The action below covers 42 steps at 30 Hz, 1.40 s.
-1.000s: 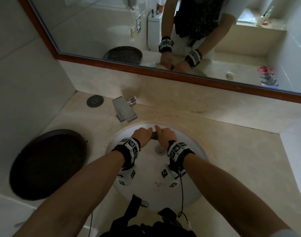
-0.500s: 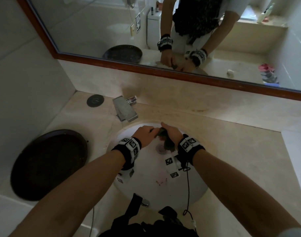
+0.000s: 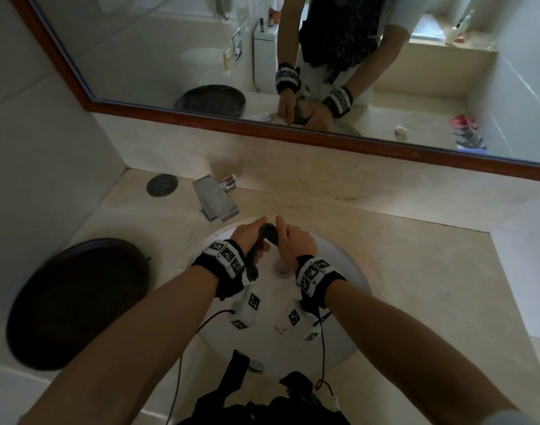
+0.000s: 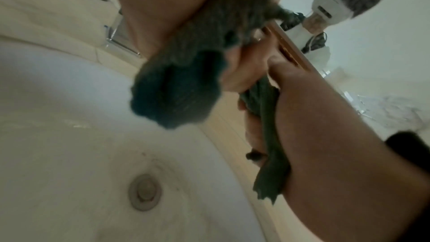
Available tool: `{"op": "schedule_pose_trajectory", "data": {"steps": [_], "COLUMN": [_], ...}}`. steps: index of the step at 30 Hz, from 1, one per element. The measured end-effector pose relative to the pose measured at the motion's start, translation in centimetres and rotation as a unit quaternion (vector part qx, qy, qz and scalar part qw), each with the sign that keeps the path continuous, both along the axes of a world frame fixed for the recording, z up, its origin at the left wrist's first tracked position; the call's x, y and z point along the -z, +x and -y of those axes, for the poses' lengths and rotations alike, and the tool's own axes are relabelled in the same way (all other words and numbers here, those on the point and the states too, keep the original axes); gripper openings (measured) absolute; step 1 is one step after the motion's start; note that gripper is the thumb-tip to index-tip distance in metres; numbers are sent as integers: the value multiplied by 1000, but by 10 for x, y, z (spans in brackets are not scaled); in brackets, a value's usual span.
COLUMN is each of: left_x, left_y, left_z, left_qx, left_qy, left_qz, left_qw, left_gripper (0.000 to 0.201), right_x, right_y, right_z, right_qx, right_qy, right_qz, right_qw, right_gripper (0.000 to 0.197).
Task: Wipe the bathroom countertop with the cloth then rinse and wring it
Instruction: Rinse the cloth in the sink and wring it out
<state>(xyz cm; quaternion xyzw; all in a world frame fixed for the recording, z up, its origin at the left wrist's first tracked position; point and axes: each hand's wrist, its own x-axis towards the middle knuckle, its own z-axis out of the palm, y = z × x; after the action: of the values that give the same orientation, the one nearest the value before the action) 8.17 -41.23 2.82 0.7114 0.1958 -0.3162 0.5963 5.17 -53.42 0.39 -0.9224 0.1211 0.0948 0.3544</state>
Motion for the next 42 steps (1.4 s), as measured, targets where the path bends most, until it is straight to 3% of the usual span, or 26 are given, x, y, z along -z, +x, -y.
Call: {"op": "schedule_pose_trajectory", "data": {"steps": [3, 5, 7, 10, 12, 14, 16, 18, 20, 22, 24, 27, 29, 32, 35, 36, 38, 39, 42], "left_x": [3, 7, 11, 12, 12, 8, 8, 5, 5, 7, 5, 2, -5, -12, -13, -13, -10, -7, 3], "left_y": [-1, -1, -1, -4, -3, -2, 0, 0, -2, -5, -6, -4, -4, -1, -2, -3, -2, 0, 2], "left_z": [-3, -3, -4, -2, -1, -1, 1, 2, -1, -5, -10, -15, -17, -18, -16, -17, -19, -21, -26], "left_qx": [32, 78, 152, 242, 269, 303, 349, 349, 360, 386, 399, 439, 485, 559, 589, 594, 582, 562, 484], "left_qy": [16, 71, 176, 293, 323, 335, 351, 360, 398, 423, 431, 433, 455, 492, 498, 493, 488, 480, 431], "left_qz": [4, 36, 107, 185, 223, 249, 261, 264, 284, 303, 309, 327, 340, 344, 367, 376, 382, 382, 356], "left_qw": [999, 994, 967, 906, 880, 857, 829, 824, 795, 761, 748, 716, 665, 571, 520, 513, 526, 555, 673], "left_gripper": [45, 47, 46, 44, 43, 40, 36, 34, 33, 44, 46, 44, 41, 36, 32, 31, 32, 33, 41], "right_x": [0, 2, -5, -1, 2, 2, 6, 11, 12, 9, 7, 9, 10, 4, 2, 4, 9, 9, 11], "right_y": [3, 7, 12, 20, 22, 18, 16, 15, 16, 19, 19, 16, 17, 20, 24, 24, 24, 21, 19], "right_z": [4, 7, 11, 16, 19, 18, 15, 9, 6, 7, 9, 11, 12, 12, 16, 17, 18, 16, 19], "right_qx": [-53, -77, -38, -43, -3, 74, 177, 209, 202, 193, 154, 97, 81, 0, -41, -52, -48, -33, 91], "right_qy": [-89, -87, -36, 0, 103, 281, 387, 445, 433, 394, 332, 308, 306, 200, 147, 139, 161, 198, 310], "right_qz": [-36, -69, -108, -155, -196, -229, -251, -256, -235, -217, -212, -231, -250, -281, -271, -277, -285, -285, -266], "right_qw": [994, 991, 993, 987, 975, 929, 869, 833, 846, 872, 906, 918, 915, 939, 950, 949, 944, 937, 908], "right_gripper": [57, 48, 26, 41, 37, 19, 39, 48, 45, 42, 40, 28, 22, 21, 9, 12, 12, 11, 42]}}
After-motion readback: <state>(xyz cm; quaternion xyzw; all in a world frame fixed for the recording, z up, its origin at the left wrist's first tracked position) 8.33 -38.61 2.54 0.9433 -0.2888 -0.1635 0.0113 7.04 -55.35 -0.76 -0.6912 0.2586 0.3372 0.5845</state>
